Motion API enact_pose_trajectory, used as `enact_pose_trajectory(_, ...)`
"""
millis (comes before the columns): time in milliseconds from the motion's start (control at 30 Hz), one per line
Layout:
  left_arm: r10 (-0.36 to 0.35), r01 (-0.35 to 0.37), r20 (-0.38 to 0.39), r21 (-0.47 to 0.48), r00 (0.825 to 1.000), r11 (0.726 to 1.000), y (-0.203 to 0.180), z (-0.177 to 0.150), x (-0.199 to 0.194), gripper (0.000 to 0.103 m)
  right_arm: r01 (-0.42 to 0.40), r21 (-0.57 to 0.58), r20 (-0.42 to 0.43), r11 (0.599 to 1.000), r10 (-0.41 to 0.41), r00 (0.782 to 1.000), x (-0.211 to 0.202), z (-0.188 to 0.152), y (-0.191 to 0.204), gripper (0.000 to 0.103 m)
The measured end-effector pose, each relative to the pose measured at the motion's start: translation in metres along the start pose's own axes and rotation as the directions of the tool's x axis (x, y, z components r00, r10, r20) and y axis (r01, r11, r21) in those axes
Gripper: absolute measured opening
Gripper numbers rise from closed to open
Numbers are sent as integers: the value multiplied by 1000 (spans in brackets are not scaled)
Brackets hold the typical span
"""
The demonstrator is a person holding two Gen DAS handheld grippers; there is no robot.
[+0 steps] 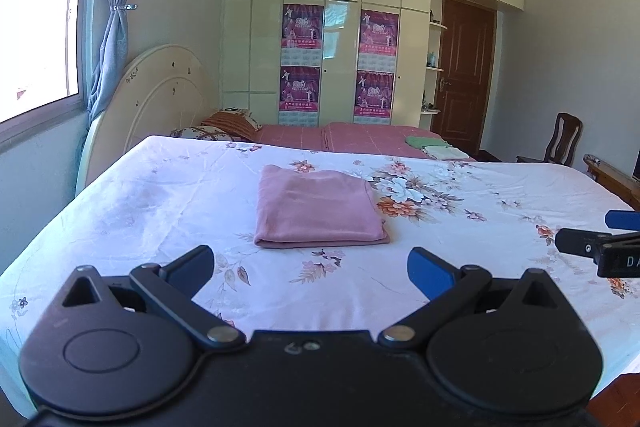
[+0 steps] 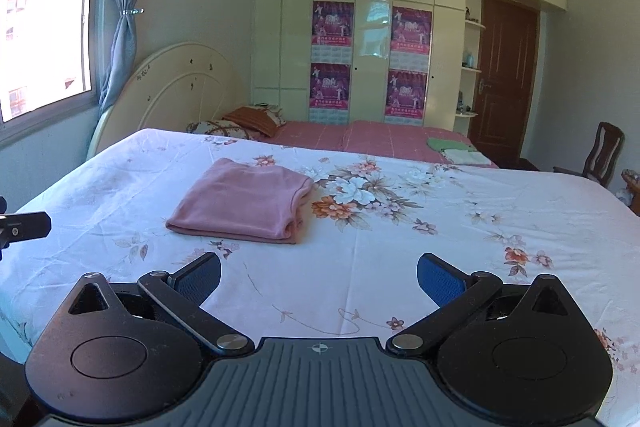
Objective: Fold small clothes
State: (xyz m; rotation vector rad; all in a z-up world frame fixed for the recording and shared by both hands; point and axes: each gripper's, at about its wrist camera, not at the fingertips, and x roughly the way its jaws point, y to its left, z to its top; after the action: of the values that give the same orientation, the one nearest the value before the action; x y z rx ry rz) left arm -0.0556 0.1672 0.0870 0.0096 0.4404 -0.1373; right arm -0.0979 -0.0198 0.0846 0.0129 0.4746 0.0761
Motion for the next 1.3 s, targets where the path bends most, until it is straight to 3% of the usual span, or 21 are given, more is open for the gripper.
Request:
enact_pose_trajectory(267, -6, 6, 21, -14, 1000, 1000, -7, -5, -11, 103, -27, -47, 47, 999, 29, 998, -21, 3, 9, 103)
enact_pose_trajectory(1300, -27, 26, 31, 20, 999, 999, -15, -5, -12, 103, -34, -30, 55, 999, 35, 998, -27, -1, 6, 103)
